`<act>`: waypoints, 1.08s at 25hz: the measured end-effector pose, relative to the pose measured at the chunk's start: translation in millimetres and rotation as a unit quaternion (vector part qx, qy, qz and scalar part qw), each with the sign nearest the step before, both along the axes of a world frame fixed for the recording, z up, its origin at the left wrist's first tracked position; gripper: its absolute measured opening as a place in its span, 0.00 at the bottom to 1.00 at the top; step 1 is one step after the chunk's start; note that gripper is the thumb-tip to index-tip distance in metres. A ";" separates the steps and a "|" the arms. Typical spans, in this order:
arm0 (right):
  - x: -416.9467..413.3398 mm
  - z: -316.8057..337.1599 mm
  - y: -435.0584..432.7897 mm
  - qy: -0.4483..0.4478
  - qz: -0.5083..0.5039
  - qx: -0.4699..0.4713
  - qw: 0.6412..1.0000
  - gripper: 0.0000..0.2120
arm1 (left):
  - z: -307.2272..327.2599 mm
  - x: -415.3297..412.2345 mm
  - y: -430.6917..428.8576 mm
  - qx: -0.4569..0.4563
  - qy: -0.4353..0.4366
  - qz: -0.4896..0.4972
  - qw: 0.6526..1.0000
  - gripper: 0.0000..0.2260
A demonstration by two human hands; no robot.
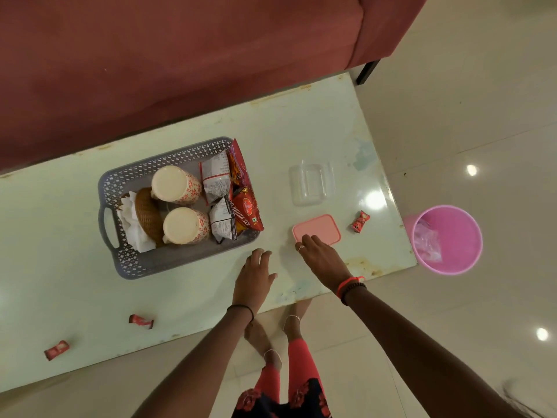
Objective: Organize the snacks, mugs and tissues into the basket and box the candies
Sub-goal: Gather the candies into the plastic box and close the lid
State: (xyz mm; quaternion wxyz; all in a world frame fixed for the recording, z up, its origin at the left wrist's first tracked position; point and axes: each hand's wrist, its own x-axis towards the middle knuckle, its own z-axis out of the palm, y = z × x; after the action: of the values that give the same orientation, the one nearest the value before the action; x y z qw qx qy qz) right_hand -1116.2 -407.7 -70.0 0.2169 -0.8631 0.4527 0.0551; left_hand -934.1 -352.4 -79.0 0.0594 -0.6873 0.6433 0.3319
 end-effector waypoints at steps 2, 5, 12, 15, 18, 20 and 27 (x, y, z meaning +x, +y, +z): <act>-0.4 -7.7 -0.4 0.006 0.001 0.035 0.999 0.14 | -2.6 9.4 2.2 -0.010 -0.009 -0.004 1.000 0.24; -9.1 -13.1 -2.3 0.009 -0.080 0.060 0.995 0.10 | -2.6 19.9 5.1 -0.008 -0.032 -0.011 0.999 0.26; -69.3 -11.3 -15.9 -0.009 -0.387 -0.002 0.922 0.21 | -3.7 28.6 15.5 0.016 -0.120 -0.026 0.992 0.23; -80.1 -16.2 -18.3 0.024 -0.360 0.038 0.932 0.25 | -8.1 31.0 15.6 0.007 -0.127 -0.025 0.992 0.19; -83.7 -22.0 -21.4 0.021 -0.361 0.054 0.931 0.20 | -13.4 34.4 15.1 0.023 -0.090 -0.026 0.995 0.11; -83.7 -24.4 -22.6 0.015 -0.363 0.049 0.930 0.17 | -16.3 35.5 15.5 0.041 -0.058 -0.018 0.997 0.08; -82.1 -22.8 -27.3 -0.142 -0.515 0.085 0.841 0.14 | -2.6 23.4 5.7 0.058 0.097 0.147 0.983 0.11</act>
State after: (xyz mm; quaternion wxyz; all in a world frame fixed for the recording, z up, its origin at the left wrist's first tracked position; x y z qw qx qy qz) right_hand -1198.4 -435.1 -92.8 0.3483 -0.4823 0.7898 -0.1491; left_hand -910.7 -346.7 -81.7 -0.0125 -0.7346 0.5175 0.4387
